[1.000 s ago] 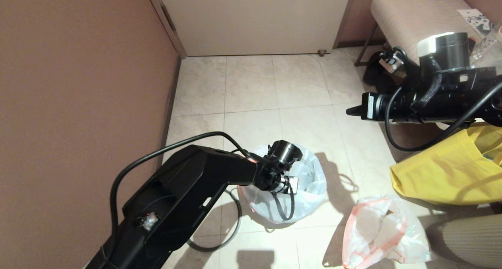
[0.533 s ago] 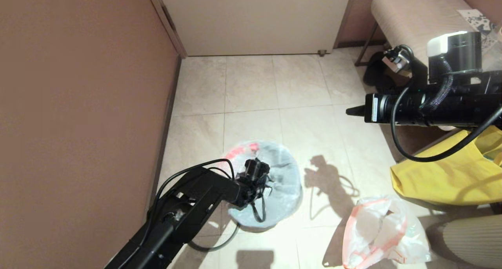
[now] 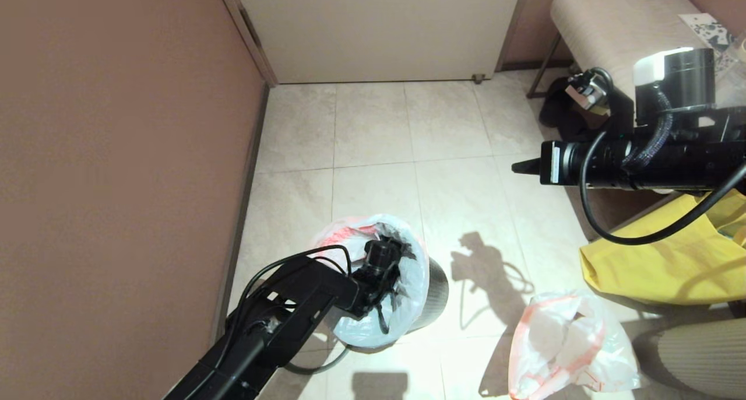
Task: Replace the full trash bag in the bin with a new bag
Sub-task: Put the new garbage bag on the trash can
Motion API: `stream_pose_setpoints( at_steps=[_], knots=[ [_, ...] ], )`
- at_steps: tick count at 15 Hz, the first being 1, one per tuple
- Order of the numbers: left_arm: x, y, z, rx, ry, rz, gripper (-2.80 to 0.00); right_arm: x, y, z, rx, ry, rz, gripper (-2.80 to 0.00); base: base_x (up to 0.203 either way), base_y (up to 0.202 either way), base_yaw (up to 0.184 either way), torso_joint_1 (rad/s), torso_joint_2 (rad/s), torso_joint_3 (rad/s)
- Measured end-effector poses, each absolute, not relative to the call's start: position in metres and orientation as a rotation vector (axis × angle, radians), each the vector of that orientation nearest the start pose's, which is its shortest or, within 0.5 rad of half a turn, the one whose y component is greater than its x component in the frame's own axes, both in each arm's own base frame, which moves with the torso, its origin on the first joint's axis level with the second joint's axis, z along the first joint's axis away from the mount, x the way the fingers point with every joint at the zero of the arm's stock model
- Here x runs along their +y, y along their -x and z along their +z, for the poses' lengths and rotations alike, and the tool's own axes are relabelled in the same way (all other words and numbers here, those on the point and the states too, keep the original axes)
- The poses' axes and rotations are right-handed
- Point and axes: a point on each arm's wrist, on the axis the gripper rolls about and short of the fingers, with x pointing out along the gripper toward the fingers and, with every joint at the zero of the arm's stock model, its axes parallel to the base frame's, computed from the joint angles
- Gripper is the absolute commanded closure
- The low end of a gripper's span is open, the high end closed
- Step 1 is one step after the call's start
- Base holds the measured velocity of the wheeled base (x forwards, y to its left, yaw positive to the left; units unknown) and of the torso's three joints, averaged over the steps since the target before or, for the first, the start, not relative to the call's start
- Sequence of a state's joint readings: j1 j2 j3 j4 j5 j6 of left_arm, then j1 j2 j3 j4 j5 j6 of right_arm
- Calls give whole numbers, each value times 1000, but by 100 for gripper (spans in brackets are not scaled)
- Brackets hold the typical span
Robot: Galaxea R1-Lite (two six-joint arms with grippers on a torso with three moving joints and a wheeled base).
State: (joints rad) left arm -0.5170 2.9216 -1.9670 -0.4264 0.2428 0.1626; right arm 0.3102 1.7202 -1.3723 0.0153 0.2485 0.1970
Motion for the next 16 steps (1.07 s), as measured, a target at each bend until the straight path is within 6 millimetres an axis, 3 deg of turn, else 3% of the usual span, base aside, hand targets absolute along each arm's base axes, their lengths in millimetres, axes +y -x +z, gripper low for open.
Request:
stream_pose_setpoints(
  at_steps=[5,9,13,16],
  knots=[
    [-280,-473,-35,323,-267,-246,0,106,-313,271,422,-180,513,0,0,0,0,0,0,0],
    [-297,-455,3,286,-227,-238,0,106,-315,270,426,-181,513,0,0,0,0,0,0,0],
    [-296,-443,14,283,-220,-230,0,106,-314,270,425,-181,513,0,0,0,0,0,0,0],
    [-283,-439,44,203,-136,-176,0,106,-314,271,422,-180,514,0,0,0,0,0,0,0]
  ],
)
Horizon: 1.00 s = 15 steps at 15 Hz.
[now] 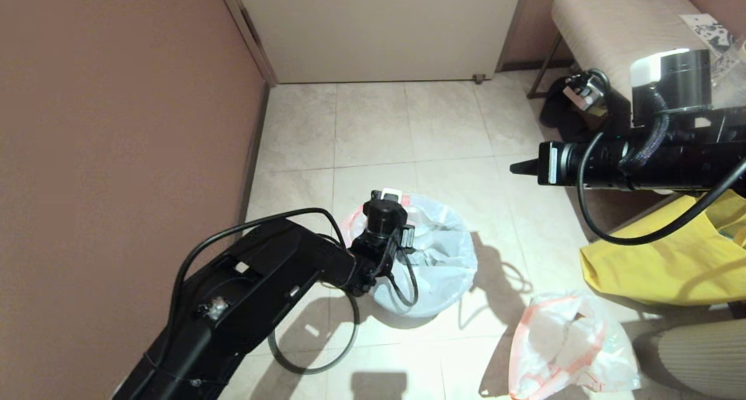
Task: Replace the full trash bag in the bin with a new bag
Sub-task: Put the new garbage bag on the trash can
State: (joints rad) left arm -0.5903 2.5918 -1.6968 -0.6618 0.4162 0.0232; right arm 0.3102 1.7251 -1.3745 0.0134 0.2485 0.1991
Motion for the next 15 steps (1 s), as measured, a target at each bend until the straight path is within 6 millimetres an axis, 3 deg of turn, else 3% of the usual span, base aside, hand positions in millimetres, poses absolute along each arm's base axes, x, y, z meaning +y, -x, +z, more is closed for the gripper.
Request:
stream_pose_setpoints(
  at_steps=[3,6,10,15],
  knots=[
    [-280,-415,80,191,-66,-209,0,107,-315,269,428,-179,511,0,0,0,0,0,0,0],
    [-292,-392,79,228,-62,-306,0,108,-319,266,437,-176,505,0,0,0,0,0,0,0],
    [-294,-405,53,334,-52,-378,0,112,-320,263,445,-173,509,0,0,0,0,0,0,0],
    [-272,-427,40,576,135,-446,0,116,-323,259,458,-169,511,0,0,0,0,0,0,0]
  ],
)
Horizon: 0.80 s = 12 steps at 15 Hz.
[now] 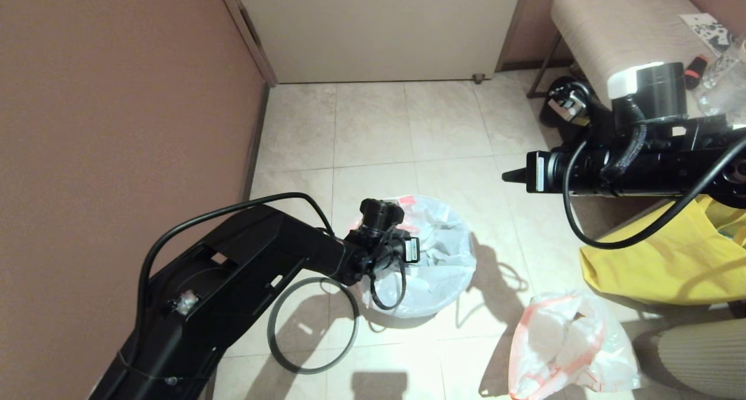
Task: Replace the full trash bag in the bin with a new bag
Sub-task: Put the new garbage bag on the trash can
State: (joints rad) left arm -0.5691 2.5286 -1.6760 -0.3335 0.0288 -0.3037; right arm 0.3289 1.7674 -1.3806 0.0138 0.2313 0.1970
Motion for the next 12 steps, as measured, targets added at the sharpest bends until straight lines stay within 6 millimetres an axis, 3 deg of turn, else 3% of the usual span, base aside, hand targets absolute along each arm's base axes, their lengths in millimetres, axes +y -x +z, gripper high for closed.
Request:
stream_pose_setpoints(
  at_steps=[2,9,12],
  knots=[
    [-269,-425,45,603,194,-476,0,118,-324,256,465,-168,515,0,0,0,0,0,0,0],
    [-270,-382,81,739,470,-847,0,120,-324,254,470,-164,509,0,0,0,0,0,0,0],
    [-253,-389,100,626,455,-851,0,120,-324,254,470,-164,508,0,0,0,0,0,0,0]
  ],
)
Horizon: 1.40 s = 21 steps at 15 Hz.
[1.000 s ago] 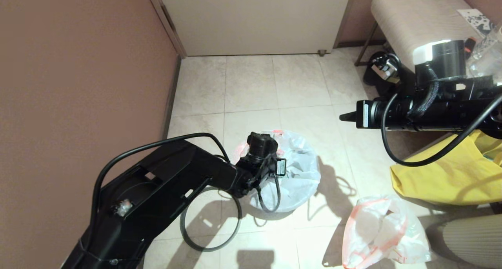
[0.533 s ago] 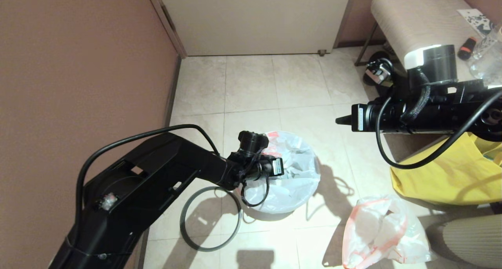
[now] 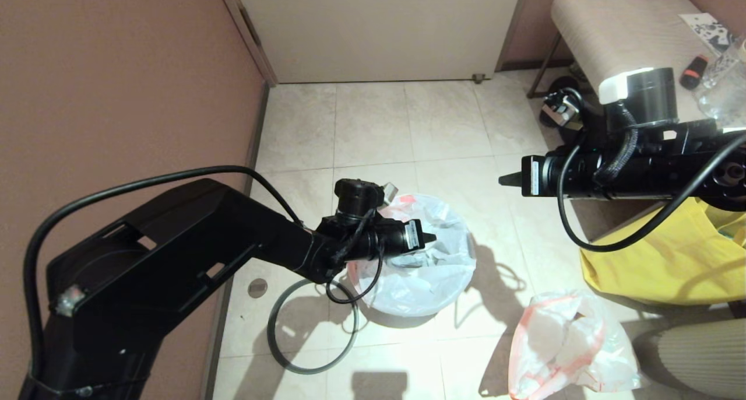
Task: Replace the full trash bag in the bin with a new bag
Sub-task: Put the new garbage bag on the trash can
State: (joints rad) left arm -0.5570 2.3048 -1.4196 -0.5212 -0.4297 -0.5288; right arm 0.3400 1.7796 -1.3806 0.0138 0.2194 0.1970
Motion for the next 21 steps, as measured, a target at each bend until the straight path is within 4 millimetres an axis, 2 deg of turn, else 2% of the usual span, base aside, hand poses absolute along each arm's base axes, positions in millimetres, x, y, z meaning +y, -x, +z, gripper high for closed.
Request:
stream_pose_setpoints(
  at_steps=[3,6,10,13,17,21],
  knots=[
    [-234,-406,114,449,261,-683,0,120,-325,254,471,-164,508,0,0,0,0,0,0,0],
    [-224,-421,112,488,103,-536,0,121,-325,253,473,-163,510,0,0,0,0,0,0,0],
    [-217,-442,99,561,103,-422,0,121,-326,253,473,-164,508,0,0,0,0,0,0,0],
    [-218,-445,109,533,177,-379,0,121,-326,252,476,-163,507,0,0,0,0,0,0,0],
    [-215,-444,126,490,163,-324,0,121,-327,251,478,-163,509,0,0,0,0,0,0,0],
    [-206,-444,135,581,102,-289,0,124,-327,249,486,-161,515,0,0,0,0,0,0,0]
  ],
)
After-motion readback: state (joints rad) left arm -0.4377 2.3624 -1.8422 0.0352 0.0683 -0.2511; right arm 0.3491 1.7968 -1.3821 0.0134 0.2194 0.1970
